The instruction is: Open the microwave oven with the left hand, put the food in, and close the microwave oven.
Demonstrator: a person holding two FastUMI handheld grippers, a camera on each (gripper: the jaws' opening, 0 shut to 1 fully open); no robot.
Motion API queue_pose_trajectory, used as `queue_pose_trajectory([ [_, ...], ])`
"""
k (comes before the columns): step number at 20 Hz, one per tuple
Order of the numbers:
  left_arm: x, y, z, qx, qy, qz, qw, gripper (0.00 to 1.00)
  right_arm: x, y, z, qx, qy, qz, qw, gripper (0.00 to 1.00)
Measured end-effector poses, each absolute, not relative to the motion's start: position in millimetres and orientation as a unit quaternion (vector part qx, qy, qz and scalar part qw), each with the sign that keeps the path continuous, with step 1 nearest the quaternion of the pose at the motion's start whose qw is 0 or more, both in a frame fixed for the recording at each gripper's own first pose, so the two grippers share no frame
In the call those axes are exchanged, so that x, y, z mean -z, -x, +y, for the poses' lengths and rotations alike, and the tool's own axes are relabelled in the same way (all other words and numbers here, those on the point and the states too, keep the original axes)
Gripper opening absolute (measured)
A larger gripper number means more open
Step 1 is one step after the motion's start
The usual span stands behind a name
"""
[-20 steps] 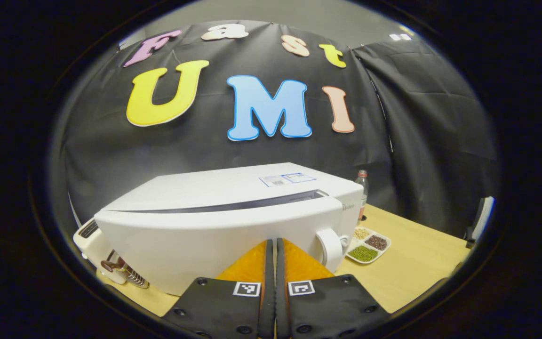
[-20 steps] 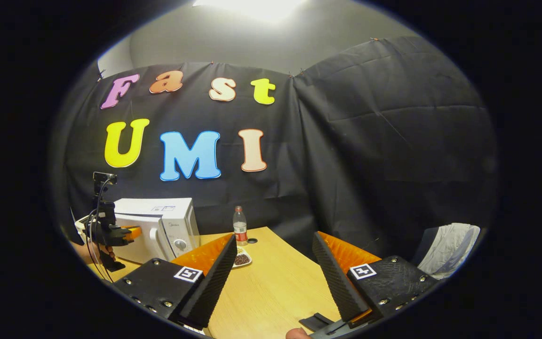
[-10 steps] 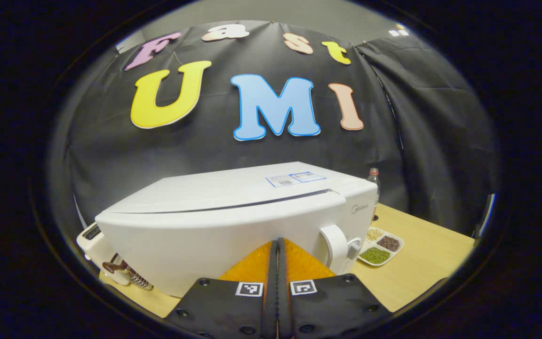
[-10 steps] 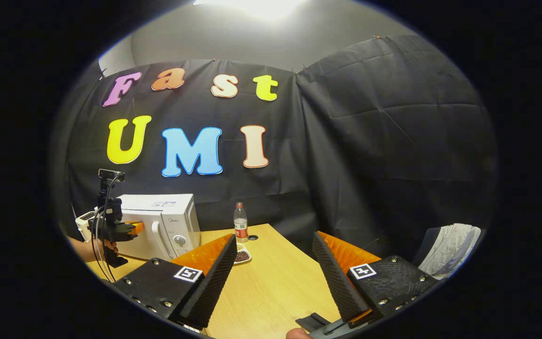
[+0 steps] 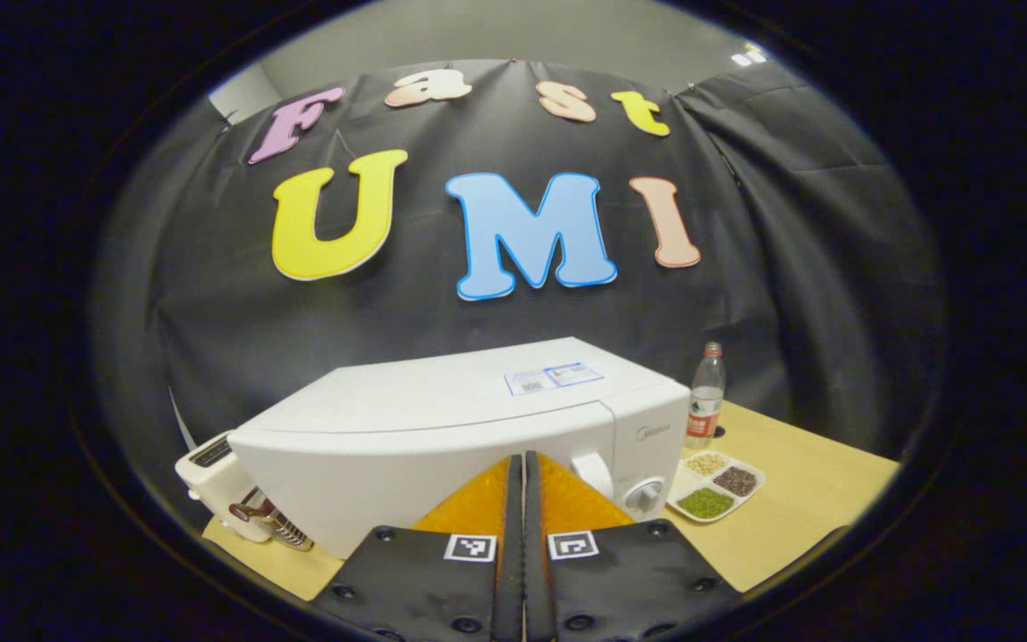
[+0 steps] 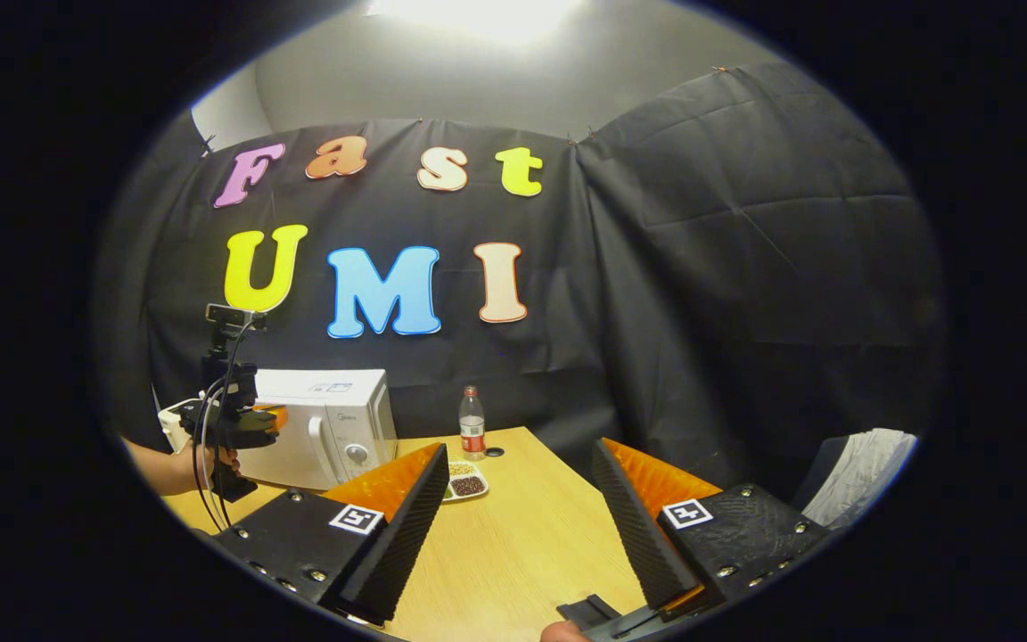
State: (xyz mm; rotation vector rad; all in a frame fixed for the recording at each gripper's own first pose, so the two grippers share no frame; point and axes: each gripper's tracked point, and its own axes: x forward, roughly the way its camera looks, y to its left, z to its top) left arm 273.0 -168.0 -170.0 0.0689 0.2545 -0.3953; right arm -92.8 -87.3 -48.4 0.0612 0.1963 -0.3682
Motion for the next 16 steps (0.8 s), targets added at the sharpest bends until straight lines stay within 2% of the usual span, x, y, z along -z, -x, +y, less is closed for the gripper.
queue_pose_trajectory([
  [5,107,-217,-164,0.191,-0.017,0.077,0.978,0.07,43,85,-86,0.131,-0.032,0.085,0.987,0.98],
  [11,50,-151,-130,0.155,-0.023,0.042,0.987,0.07,38,74,-78,0.071,-0.035,0.074,0.994,0.98],
  [16,24,-103,-102,0.142,-0.01,0.026,0.989,0.07,24,71,-62,0.053,-0.041,0.056,0.996,0.98],
])
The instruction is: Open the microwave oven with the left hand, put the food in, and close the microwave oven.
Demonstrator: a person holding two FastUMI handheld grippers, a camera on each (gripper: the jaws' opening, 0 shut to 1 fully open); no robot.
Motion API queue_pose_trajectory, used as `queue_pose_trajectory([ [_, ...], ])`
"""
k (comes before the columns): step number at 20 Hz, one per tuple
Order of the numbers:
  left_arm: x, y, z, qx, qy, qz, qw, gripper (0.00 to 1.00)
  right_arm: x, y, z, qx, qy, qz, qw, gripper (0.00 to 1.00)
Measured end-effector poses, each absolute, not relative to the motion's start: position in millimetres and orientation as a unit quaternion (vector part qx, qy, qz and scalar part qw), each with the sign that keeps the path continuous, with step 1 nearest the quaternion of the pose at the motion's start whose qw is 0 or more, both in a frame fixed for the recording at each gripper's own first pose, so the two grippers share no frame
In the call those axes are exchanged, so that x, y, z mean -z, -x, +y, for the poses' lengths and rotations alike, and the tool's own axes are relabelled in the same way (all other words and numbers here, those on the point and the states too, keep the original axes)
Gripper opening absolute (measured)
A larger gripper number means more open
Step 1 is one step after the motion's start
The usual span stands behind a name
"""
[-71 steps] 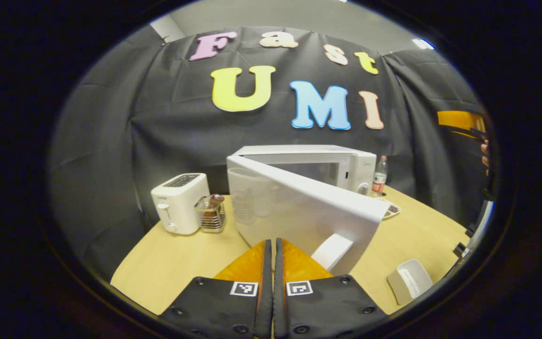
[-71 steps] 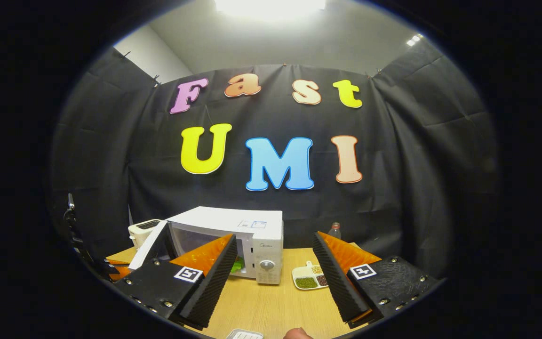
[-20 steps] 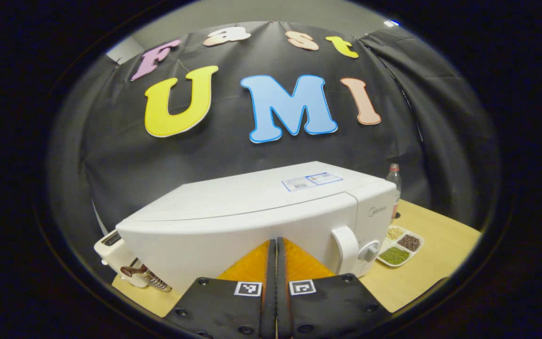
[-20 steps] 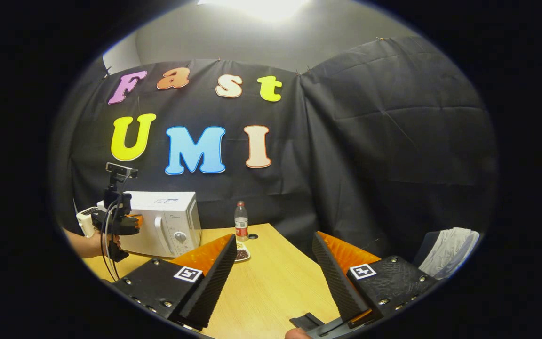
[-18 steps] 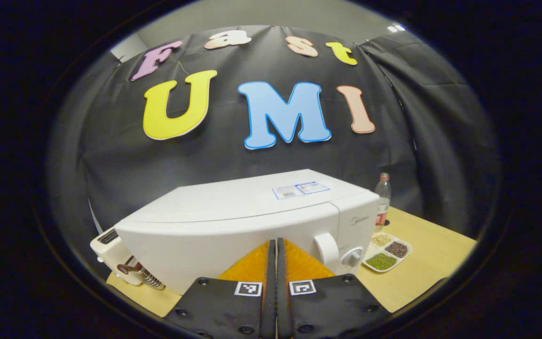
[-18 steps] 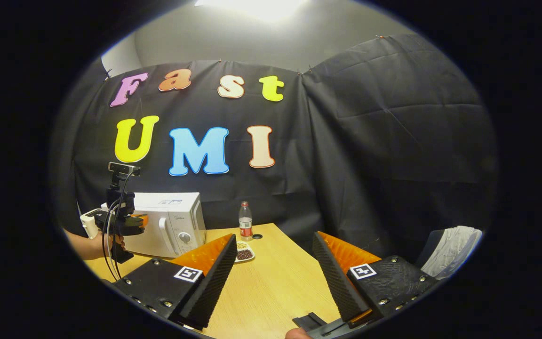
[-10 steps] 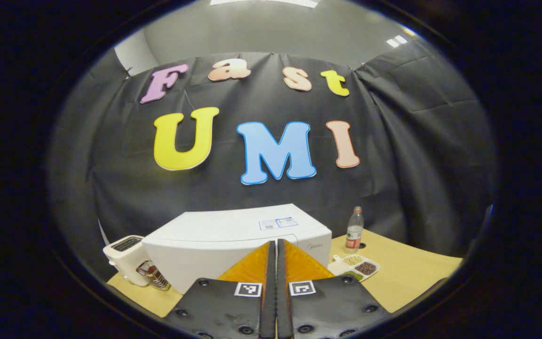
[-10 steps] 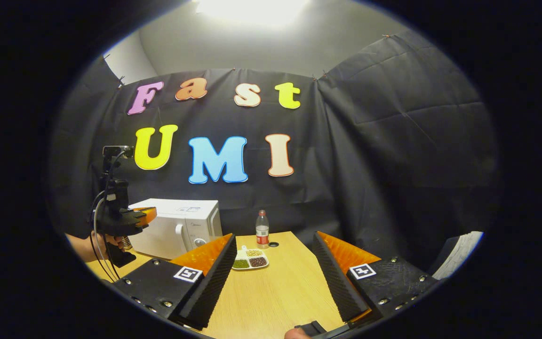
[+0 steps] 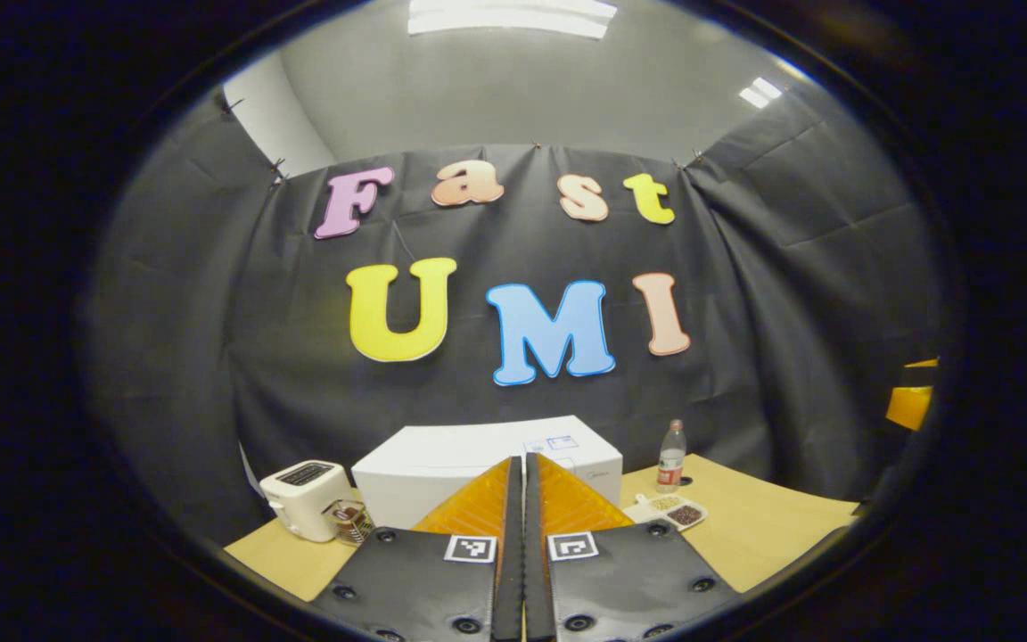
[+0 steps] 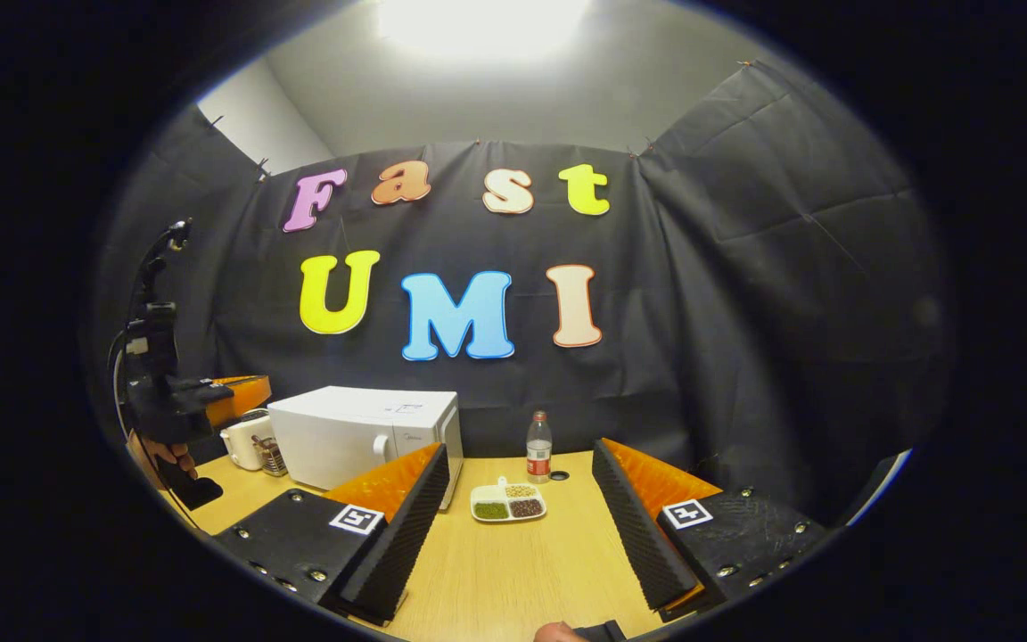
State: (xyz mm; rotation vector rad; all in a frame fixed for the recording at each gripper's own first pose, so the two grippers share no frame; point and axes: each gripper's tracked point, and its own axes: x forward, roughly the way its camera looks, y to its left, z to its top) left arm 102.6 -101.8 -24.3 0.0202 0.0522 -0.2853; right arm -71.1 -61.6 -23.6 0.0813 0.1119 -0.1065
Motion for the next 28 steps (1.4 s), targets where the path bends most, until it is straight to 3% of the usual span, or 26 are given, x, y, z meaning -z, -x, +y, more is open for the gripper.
queue_pose_trajectory([
  [10,-4,-12,-19,0.109,-0.007,0.006,0.994,0.07,6,88,16,0.016,-0.039,0.044,0.998,0.98],
  [11,-5,-5,-9,0.102,-0.01,0.003,0.995,0.14,4,93,25,0.011,-0.038,0.043,0.998,0.98],
  [12,-6,2,1,0.098,-0.015,0.002,0.995,0.07,3,96,33,0.008,-0.037,0.04,0.998,0.98],
  [13,-6,12,8,0.095,-0.017,0.003,0.995,0.07,2,99,40,0.004,-0.036,0.039,0.999,0.98],
  [14,-6,21,17,0.091,-0.017,0.004,0.996,0.14,1,101,49,-0.001,-0.037,0.039,0.999,0.98],
  [16,-4,33,34,0.081,-0.012,0.008,0.997,0.13,-1,106,65,-0.008,-0.037,0.036,0.999,0.98],
  [18,5,44,54,0.068,-0.006,0.023,0.997,0.34,-4,111,79,-0.013,-0.038,0.034,0.999,0.98],
  [21,18,53,76,0.057,0.007,0.041,0.998,0.38,-6,115,101,-0.026,-0.036,0.033,0.998,0.98],
  [23,22,56,89,0.049,0.013,0.046,0.998,0.57,-9,116,109,-0.031,-0.034,0.027,0.999,0.98],
  [24,22,57,95,0.046,0.017,0.046,0.998,0.74,-10,117,113,-0.032,-0.033,0.027,0.999,0.98],
  [26,18,57,103,0.042,0.019,0.038,0.998,0.84,-10,119,117,-0.031,-0.032,0.027,0.999,0.98],
  [28,17,58,111,0.04,0.013,0.034,0.999,0.87,-9,121,118,-0.026,-0.035,0.028,0.999,0.98],
])
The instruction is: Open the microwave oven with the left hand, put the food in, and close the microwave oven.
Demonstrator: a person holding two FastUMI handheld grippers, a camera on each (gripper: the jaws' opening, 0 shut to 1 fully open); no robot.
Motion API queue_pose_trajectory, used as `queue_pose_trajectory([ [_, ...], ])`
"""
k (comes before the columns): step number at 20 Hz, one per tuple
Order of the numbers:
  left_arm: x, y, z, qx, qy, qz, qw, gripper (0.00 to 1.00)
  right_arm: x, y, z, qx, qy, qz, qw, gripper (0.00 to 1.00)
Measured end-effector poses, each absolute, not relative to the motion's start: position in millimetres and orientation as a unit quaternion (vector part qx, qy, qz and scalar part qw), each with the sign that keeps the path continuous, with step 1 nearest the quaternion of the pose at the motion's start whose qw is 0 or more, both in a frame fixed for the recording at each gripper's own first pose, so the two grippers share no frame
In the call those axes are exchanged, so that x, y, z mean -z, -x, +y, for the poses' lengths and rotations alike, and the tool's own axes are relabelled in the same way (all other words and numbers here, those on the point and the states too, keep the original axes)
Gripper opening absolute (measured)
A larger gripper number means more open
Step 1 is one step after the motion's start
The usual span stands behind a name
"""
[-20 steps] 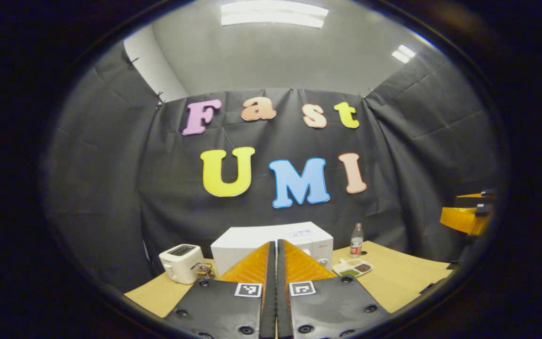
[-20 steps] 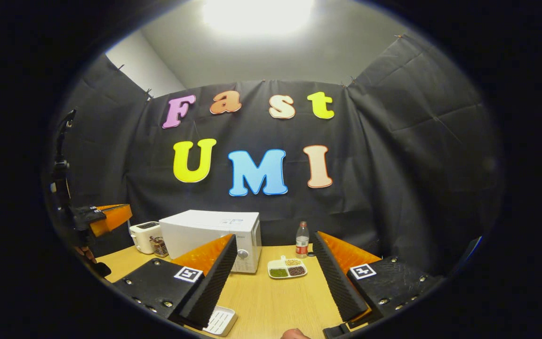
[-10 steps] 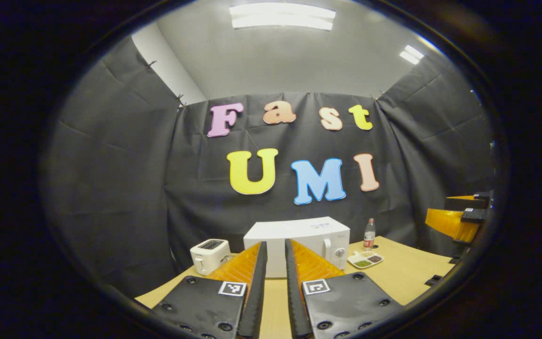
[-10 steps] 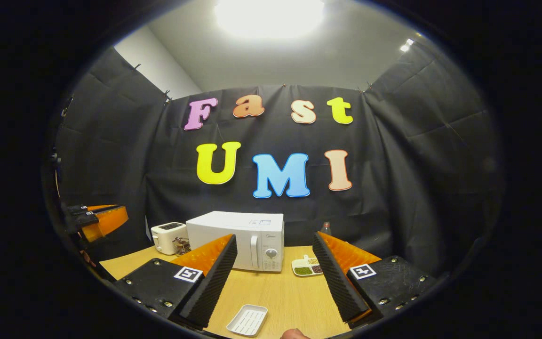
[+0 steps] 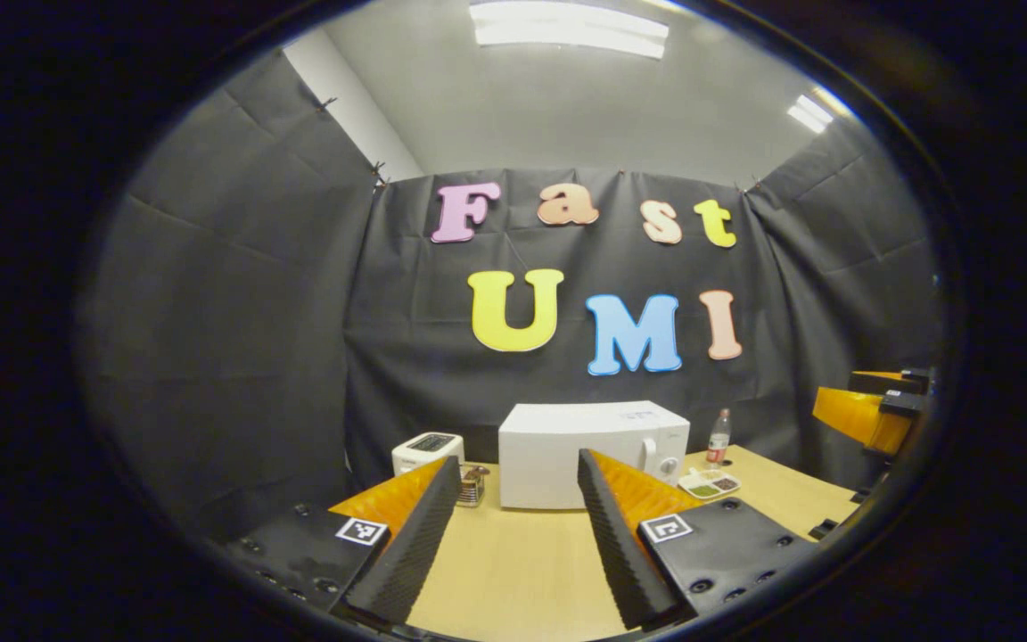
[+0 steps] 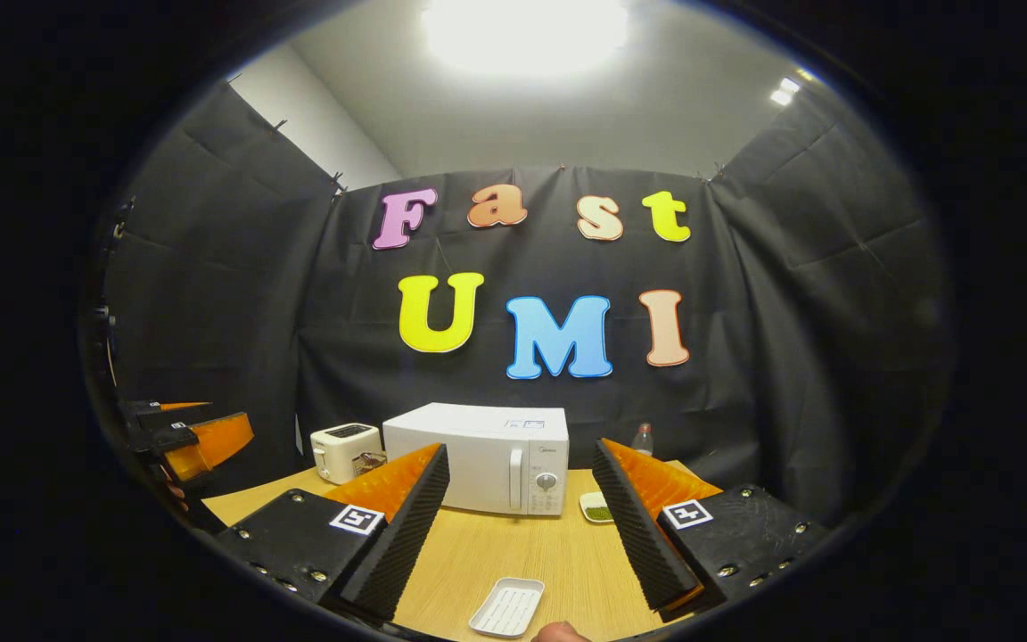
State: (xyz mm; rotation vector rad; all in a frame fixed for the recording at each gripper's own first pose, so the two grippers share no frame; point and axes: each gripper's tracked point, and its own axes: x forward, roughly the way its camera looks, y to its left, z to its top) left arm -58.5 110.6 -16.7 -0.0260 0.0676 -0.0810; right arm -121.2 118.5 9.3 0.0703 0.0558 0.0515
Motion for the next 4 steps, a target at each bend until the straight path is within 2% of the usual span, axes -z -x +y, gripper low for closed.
queue_pose_trajectory([
  [2,12.8,60.3,115.6,0.037,0.007,0.027,0.999,0.99,-8.1,120.2,120.1,-0.023,-0.036,0.03,0.999,0.98],
  [4,12.5,62.4,115.9,0.039,0.004,0.025,0.999,0.95,-5.0,121.1,119.1,-0.019,-0.037,0.033,0.999,0.98],
])
